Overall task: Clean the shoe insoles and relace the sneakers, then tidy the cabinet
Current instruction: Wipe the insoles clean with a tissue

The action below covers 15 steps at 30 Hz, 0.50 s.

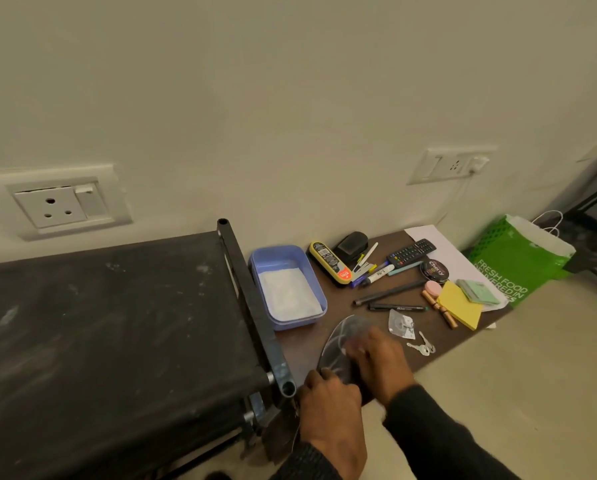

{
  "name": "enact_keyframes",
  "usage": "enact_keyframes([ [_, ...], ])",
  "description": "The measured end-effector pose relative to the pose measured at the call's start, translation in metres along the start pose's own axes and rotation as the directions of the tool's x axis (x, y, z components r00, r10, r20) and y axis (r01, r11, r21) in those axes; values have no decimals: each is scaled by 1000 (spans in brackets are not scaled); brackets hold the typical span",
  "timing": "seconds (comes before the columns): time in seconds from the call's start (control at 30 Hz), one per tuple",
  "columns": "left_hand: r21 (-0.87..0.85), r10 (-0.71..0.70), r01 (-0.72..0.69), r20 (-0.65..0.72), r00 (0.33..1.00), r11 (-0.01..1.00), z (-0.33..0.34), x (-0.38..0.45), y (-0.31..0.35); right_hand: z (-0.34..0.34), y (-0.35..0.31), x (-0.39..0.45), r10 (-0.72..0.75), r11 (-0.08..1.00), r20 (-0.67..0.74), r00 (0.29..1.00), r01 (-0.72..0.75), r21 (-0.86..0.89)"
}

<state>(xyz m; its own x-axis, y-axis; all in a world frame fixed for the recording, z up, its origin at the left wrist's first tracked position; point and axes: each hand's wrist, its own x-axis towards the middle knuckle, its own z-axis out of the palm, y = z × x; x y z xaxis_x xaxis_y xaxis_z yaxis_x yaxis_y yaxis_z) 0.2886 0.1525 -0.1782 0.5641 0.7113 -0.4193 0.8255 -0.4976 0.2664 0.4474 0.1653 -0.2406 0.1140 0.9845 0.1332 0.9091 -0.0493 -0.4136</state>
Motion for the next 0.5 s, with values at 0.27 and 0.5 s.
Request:
enact_keyframes([
  [0.27, -56, -21, 20, -21, 1000, 998, 3, 5, 2, 5, -25, -16, 68, 998, -8, 998, -67, 14],
  [0.5, -87, 20, -22, -25, 999, 996, -3, -4, -7, -8, -6, 49, 177, 983, -77, 981, -181, -41],
])
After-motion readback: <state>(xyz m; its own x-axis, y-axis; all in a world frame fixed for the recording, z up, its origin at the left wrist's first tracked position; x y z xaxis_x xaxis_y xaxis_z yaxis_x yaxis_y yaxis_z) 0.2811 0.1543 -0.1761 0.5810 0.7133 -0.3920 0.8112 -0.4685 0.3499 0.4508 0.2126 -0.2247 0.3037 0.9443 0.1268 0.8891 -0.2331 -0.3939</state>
